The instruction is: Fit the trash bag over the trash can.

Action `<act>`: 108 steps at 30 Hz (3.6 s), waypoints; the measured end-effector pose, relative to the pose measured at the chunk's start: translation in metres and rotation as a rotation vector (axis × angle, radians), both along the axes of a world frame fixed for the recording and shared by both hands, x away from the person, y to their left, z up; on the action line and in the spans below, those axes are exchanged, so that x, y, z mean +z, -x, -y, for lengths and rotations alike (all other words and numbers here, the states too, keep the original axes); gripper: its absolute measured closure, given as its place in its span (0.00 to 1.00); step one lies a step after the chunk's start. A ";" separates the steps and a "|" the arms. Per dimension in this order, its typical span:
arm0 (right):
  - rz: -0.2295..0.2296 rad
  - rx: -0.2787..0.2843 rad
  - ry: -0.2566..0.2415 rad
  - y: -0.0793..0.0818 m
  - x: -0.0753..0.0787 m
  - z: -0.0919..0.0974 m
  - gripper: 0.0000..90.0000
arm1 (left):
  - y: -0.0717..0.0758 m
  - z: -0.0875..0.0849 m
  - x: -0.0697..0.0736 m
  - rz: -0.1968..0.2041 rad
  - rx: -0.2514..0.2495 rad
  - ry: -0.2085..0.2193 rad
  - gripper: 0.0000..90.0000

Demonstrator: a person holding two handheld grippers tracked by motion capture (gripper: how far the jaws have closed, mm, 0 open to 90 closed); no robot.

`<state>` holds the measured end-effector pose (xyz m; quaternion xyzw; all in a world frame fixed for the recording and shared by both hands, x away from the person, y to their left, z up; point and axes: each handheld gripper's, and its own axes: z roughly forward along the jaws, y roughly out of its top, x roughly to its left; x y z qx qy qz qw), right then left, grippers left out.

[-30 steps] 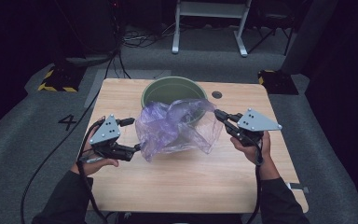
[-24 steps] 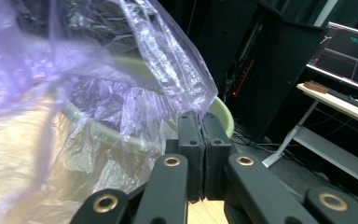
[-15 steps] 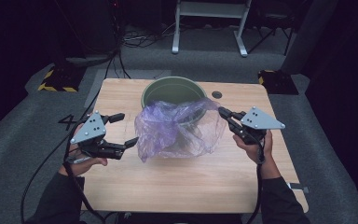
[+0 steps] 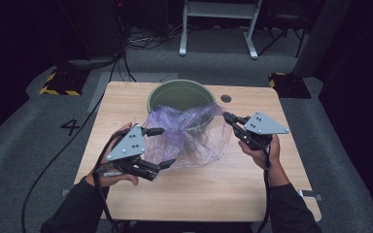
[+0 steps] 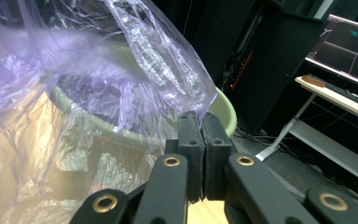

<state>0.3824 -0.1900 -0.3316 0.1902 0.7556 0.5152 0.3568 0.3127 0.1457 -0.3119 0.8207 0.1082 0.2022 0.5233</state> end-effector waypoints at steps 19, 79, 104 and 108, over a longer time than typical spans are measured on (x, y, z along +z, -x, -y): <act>-0.030 -0.020 -0.005 -0.015 -0.005 -0.004 0.98 | -0.055 -0.013 -0.011 -0.027 0.182 0.005 0.86; -0.297 -0.276 -0.015 -0.140 -0.035 -0.023 0.57 | -0.206 -0.064 -0.065 -0.271 0.454 0.121 1.00; 0.001 0.105 0.114 -0.015 -0.029 -0.025 0.43 | -0.194 -0.067 -0.070 -0.290 0.419 0.141 1.00; 0.018 0.122 0.126 -0.015 -0.033 -0.032 0.61 | -0.193 -0.068 -0.070 -0.294 0.418 0.142 0.98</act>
